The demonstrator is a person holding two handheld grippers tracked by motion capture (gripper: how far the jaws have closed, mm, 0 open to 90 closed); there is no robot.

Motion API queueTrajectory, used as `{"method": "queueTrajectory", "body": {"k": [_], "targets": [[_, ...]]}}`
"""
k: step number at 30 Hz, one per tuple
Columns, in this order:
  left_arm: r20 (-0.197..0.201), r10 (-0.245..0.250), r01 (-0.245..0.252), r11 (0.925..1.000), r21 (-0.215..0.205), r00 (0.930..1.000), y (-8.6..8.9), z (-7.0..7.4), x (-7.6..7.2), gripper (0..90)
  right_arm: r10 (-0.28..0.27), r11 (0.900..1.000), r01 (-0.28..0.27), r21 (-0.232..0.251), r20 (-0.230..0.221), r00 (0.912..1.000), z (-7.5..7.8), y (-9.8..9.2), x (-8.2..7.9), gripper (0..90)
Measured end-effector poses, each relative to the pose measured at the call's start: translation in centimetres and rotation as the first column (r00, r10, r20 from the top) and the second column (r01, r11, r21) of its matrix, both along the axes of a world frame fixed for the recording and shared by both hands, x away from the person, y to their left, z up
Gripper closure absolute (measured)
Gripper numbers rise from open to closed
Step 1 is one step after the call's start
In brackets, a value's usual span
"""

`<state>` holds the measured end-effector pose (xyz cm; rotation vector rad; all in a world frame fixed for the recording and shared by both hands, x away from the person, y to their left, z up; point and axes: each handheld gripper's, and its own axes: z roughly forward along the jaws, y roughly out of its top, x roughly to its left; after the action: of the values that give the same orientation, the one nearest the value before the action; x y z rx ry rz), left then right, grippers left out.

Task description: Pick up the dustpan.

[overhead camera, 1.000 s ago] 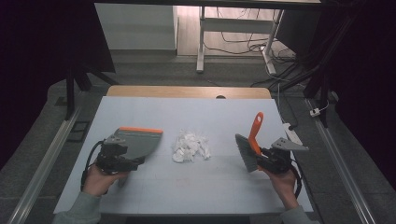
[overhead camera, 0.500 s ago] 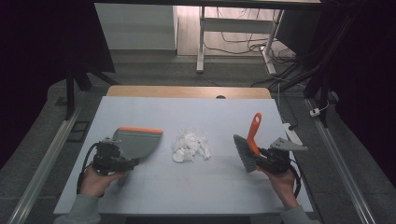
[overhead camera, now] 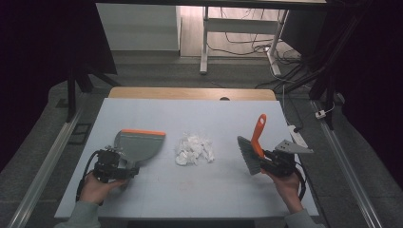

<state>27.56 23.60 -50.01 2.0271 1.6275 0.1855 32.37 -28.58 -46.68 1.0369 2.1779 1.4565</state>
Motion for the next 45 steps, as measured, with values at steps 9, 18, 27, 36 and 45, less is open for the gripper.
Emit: {"method": "queueTrajectory", "body": {"k": [9,18,27,36,45], "targets": [[-0.054,-0.004,0.003,0.9999,-0.016,0.9985,-0.1,-1.2,0.9,15.4,0.004,1.0,-0.004,-0.008,0.007,1.0,0.0,0.1,0.1,70.1],[-0.065,0.005,-0.006,0.9998,-0.017,0.9979,-1.0,-2.2,1.7,20.1,0.0,1.0,0.0,-0.013,0.006,1.0,-0.1,0.2,0.1,70.1],[-0.048,0.043,-0.044,0.9989,-0.018,0.9979,-1.1,-2.3,2.1,31.4,-0.004,1.0,0.004,-0.022,0.007,1.0,-0.2,0.2,0.1,70.1],[-0.044,0.063,-0.065,0.9973,-0.036,0.9971,-0.7,-2.4,2.3,47.9,-0.008,1.0,0.009,-0.029,0.013,0.9999,-0.1,0.2,0.0,70.1],[-0.041,0.087,-0.089,0.995,-0.044,0.9953,-0.5,-2.4,2.2,60.4,-0.012,0.999,0.012,-0.031,0.013,0.9998,-0.2,0.1,0.1,70.1]]}}
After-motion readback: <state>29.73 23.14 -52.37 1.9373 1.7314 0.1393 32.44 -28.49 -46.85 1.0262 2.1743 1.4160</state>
